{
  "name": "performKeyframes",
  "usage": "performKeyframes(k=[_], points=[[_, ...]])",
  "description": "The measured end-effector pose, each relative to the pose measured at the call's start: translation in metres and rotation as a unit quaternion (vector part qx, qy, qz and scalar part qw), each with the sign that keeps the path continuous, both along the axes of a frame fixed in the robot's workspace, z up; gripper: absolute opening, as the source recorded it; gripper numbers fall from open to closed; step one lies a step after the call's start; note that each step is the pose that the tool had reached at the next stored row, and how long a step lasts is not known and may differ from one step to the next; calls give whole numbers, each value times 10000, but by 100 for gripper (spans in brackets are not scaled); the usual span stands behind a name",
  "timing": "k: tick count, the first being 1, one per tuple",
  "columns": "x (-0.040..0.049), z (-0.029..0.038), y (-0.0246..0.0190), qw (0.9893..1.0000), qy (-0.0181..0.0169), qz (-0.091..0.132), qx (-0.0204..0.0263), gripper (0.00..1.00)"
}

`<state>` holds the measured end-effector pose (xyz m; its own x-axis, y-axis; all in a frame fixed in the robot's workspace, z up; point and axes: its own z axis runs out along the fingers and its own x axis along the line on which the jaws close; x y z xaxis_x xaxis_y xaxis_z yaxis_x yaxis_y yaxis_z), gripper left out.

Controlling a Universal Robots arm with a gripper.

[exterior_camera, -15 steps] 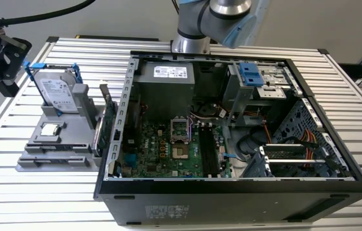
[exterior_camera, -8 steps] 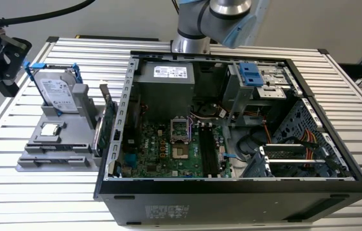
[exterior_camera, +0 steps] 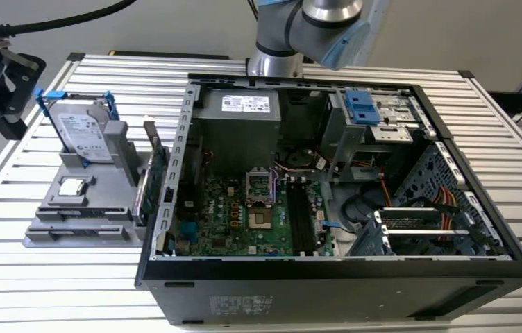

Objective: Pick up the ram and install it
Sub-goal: 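Pick up the ram and move it above insertion slot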

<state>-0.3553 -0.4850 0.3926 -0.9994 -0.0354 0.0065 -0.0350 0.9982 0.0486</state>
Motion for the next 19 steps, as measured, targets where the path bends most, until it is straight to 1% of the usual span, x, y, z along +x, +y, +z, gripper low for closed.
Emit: performKeyframes(k=[6,11,15,19], points=[[0,0,0,9999,0,140,0,0],[0,0,0,9996,0,281,0,0],[0,0,0,9991,0,422,0,0],[0,0,0,9983,0,580,0,0]])
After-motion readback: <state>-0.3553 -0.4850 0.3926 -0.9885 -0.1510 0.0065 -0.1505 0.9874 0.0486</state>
